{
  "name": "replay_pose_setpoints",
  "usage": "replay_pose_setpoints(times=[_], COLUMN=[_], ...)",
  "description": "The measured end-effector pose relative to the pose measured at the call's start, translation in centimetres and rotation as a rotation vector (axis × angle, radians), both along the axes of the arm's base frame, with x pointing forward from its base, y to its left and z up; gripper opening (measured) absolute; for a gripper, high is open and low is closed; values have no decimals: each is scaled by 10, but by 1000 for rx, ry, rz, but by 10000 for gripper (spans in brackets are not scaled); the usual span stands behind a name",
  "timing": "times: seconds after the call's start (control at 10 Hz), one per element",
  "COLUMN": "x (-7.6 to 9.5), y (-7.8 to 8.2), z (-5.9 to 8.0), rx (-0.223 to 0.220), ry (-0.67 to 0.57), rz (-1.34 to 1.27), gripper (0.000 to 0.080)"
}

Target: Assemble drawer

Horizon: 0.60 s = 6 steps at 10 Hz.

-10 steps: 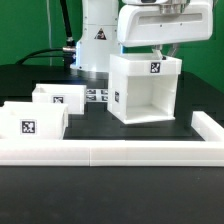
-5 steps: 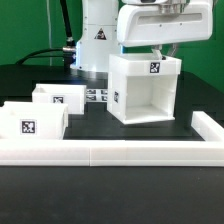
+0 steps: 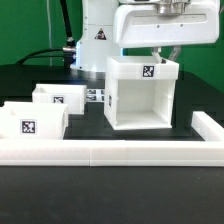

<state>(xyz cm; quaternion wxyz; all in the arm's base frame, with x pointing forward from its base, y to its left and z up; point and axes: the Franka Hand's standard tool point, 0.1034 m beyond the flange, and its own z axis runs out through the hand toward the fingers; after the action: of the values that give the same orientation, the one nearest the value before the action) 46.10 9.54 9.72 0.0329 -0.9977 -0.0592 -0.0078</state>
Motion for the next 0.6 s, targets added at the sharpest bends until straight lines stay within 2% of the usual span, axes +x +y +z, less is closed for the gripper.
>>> replay_pose_setpoints(times=[0.2, 0.6], x=[16, 67], y=[-2, -10], z=[0, 1], rx=[6, 22], ry=[-9, -75], rz=[-44, -76], gripper=[38, 38])
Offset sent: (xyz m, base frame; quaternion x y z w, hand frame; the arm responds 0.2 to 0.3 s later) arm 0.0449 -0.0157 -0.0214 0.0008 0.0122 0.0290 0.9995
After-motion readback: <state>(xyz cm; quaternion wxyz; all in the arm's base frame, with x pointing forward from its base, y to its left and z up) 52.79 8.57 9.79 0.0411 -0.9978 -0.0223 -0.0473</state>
